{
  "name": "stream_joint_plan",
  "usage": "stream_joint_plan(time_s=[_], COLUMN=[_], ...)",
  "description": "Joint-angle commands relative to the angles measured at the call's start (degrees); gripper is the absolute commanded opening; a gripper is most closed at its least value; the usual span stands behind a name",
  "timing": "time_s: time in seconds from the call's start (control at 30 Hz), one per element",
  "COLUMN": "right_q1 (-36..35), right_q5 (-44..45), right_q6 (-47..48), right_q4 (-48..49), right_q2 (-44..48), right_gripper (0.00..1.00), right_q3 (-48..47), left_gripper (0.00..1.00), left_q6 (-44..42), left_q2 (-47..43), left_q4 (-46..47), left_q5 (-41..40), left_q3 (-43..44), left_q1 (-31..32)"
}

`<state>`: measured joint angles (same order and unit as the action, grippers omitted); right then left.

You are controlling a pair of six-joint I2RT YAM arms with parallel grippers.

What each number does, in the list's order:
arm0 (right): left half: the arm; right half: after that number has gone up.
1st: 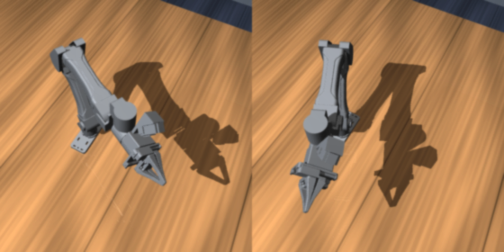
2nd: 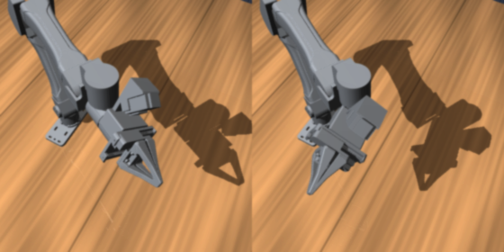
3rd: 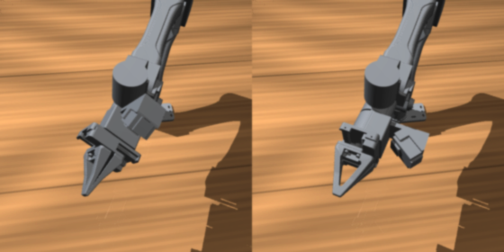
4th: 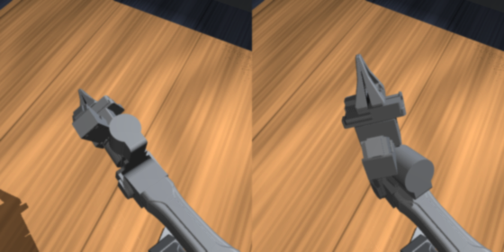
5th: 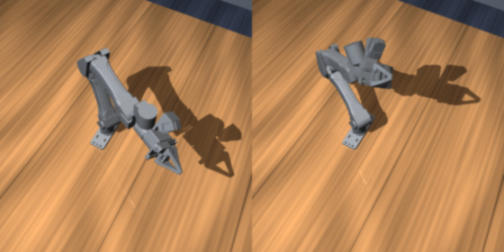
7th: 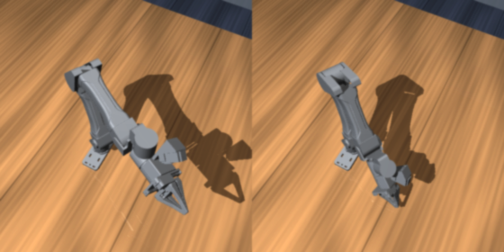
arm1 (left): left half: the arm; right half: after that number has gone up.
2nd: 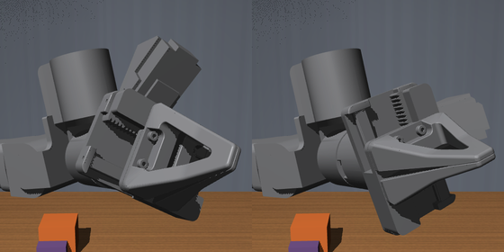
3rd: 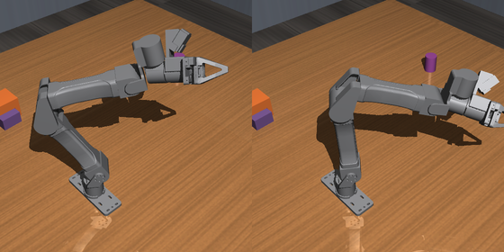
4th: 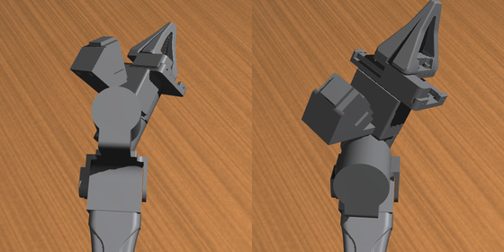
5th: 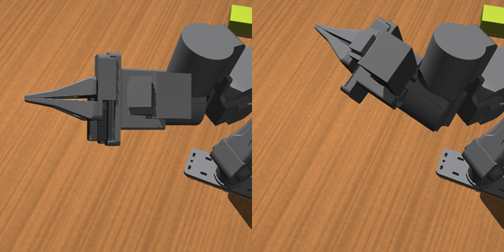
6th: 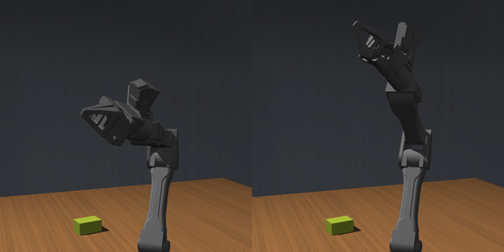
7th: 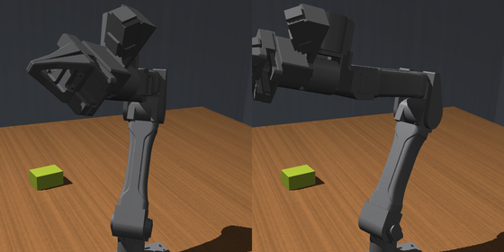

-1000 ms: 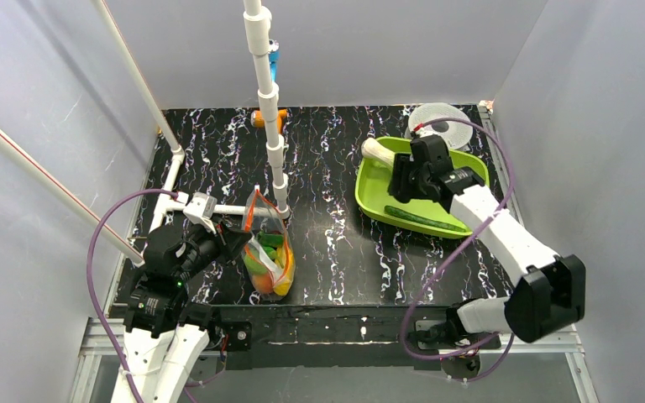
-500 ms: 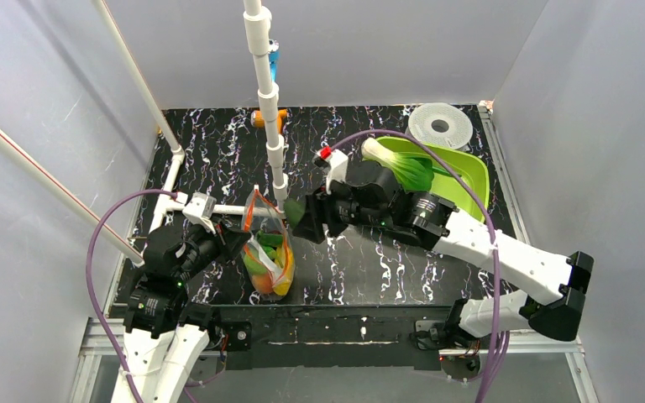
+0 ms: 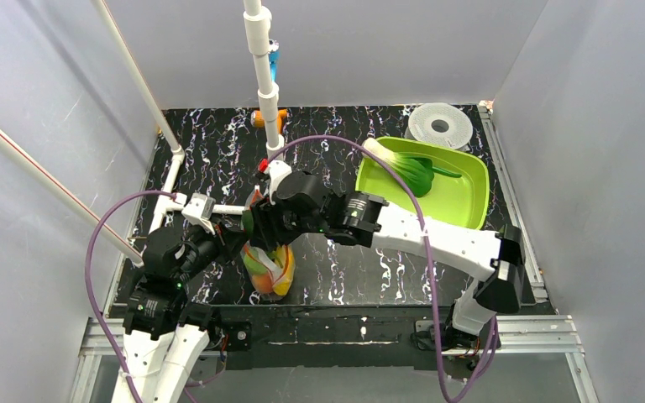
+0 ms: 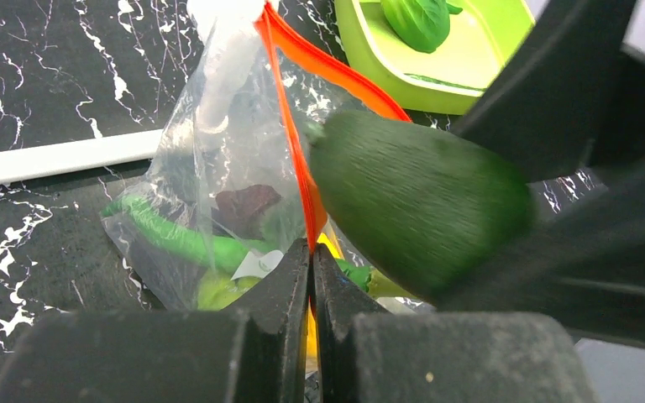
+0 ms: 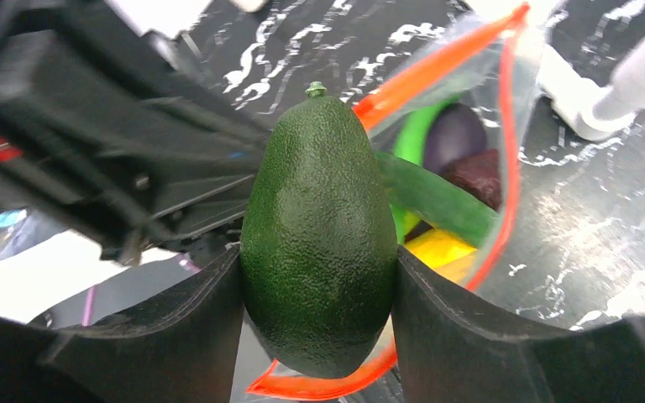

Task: Place the food in the zip-top bag and seal the zipper
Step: Place the fake fruit in the zipper food storage bag.

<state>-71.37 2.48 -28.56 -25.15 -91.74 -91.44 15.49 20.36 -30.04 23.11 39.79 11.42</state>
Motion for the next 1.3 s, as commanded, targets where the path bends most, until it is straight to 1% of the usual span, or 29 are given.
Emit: stream_joint_plan(time_s=[0.0, 0.1, 0.2, 0.27, 0.4, 0.43, 0.47, 0.5, 0.57, 0.67, 0.73, 0.87, 0.97, 1.1, 1.2, 1.27], right_q1=[0.1, 0.1, 0.1, 0.1, 0.1, 0.1, 0.1, 0.1, 0.1, 0.1, 0.1, -0.4, -0.6, -0.6, -0.4, 0.0], right_q5=[10.2, 13.4, 14.1, 13.4, 11.5, 11.4, 11.3, 11.2, 10.1, 8.2, 7.0, 5.4, 6.2, 10.5, 12.2, 11.3], right_q6=[-2.7, -2.8, -3.2, -3.8, -4.4, -4.3, -4.1, -3.8, -3.0, -1.4, -0.4, 0.5, 1.8, 2.0, 0.0, -2.0], right_q4=[-4.5, -5.4, -8.4, -8.1, -8.7, -8.4, -8.2, -8.2, -9.0, -9.1, -9.4, -11.0, -9.8, -10.3, -9.5, -9.0], right_q2=[-2.0, -3.0, -4.8, -5.6, -7.0, -7.1, -7.0, -7.0, -6.9, -5.9, -5.3, -2.7, 0.8, 5.1, 7.6, 8.3], right_gripper=[0.25, 0.3, 0.32, 0.35, 0.49, 0.58, 0.63, 0.71, 0.78, 0.87, 0.88, 0.89, 0.89, 0.89, 0.87, 0.85], right_q3=[-5.4, -5.5, -7.5, -7.4, -8.7, -8.6, -8.7, -9.0, -10.3, -10.9, -11.3, -12.0, -8.7, -4.1, 1.6, 4.3], left_gripper=[0.0, 0.0, 0.0, 0.0, 0.0, 0.0, 0.0, 0.0, 0.0, 0.0, 0.0, 0.0, 0.0, 0.0, 0.0, 0.0], left_q6=[-0.2, -0.2, -0.1, -0.2, -0.2, -0.2, -0.2, -0.2, -0.2, -0.2, -0.2, -0.2, -0.4, -0.4, -0.4, -0.3], left_q2=[-0.7, -1.3, -1.4, -1.4, -1.5, -1.5, -1.5, -1.5, -1.5, -0.9, -0.8, -0.1, 0.1, 0.7, 1.4, 1.7], left_q4=[-0.1, 0.0, 0.3, 0.3, 0.4, 0.4, 0.3, 0.3, 0.5, 0.4, 0.4, 0.2, 0.0, -0.2, -0.3, -0.3], left_q5=[-0.2, 0.0, -0.2, 0.1, 0.0, 0.1, 0.3, 0.4, 0.1, 0.2, 0.3, 0.0, -0.1, -0.5, -0.4, -0.4], left_q3=[-0.4, -0.5, -0.6, -0.5, -0.5, -0.5, -0.5, -0.5, -0.6, -0.5, -0.5, -0.4, -0.2, -0.2, -0.2, -0.3], left_q1=[-0.3, -0.3, -0.3, -0.3, -0.3, -0.3, -0.3, -0.3, -0.3, -0.3, -0.3, -0.3, -0.3, -0.3, -0.3, -0.3])
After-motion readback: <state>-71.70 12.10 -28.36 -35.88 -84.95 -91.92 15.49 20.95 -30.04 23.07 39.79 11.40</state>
